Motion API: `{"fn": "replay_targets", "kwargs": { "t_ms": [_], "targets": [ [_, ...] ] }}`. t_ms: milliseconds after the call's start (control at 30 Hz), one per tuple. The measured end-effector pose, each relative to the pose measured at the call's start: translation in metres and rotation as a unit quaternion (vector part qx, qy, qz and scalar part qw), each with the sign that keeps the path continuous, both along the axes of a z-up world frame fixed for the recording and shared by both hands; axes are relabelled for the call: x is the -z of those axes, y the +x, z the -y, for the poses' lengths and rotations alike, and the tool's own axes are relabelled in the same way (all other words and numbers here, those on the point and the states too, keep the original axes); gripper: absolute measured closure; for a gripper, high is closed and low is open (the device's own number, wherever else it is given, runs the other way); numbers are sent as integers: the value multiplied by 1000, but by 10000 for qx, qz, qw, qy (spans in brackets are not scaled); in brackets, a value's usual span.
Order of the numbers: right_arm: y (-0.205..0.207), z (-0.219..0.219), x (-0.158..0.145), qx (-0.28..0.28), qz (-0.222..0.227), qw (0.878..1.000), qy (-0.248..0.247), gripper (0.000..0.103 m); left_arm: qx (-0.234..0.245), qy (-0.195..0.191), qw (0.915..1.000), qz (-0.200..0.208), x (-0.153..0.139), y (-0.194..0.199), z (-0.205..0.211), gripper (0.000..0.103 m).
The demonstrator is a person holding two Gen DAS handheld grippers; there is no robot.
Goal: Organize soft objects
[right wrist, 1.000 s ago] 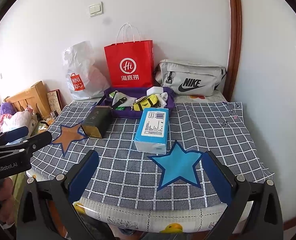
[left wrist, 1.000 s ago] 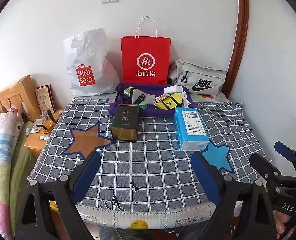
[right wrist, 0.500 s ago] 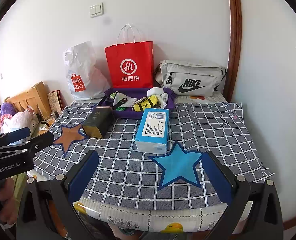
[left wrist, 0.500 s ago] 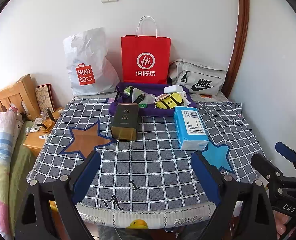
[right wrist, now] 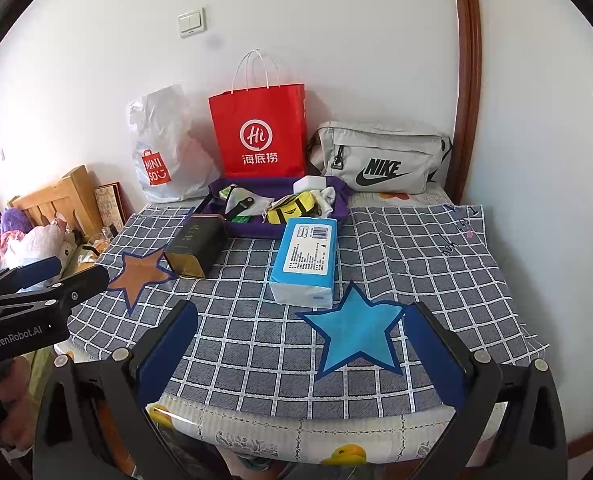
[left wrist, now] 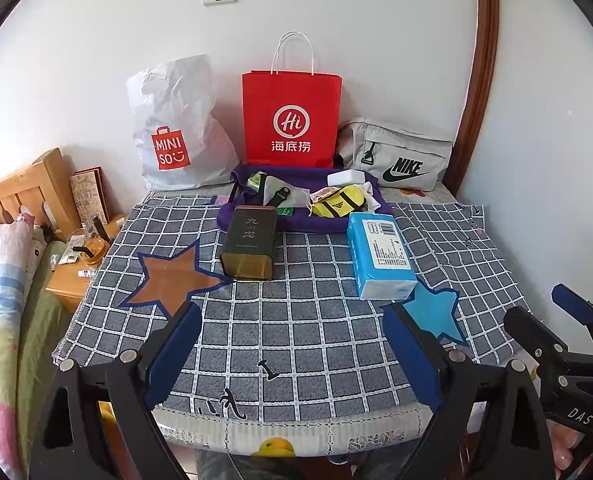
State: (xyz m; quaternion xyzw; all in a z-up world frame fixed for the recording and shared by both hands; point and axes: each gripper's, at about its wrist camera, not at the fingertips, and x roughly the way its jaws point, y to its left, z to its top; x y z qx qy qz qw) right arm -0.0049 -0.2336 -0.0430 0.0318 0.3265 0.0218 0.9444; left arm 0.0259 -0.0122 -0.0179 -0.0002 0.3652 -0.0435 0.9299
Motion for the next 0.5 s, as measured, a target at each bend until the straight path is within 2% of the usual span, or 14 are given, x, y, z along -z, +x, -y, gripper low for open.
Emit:
{"fn": "replay_targets", "kwargs": {
  "t_ms": [500],
  "targets": [
    [-1, -1, 0, -16, -3, 10000, -2, 1, -10, 3, 10000, -7, 1, -1, 0, 11]
  ]
}}
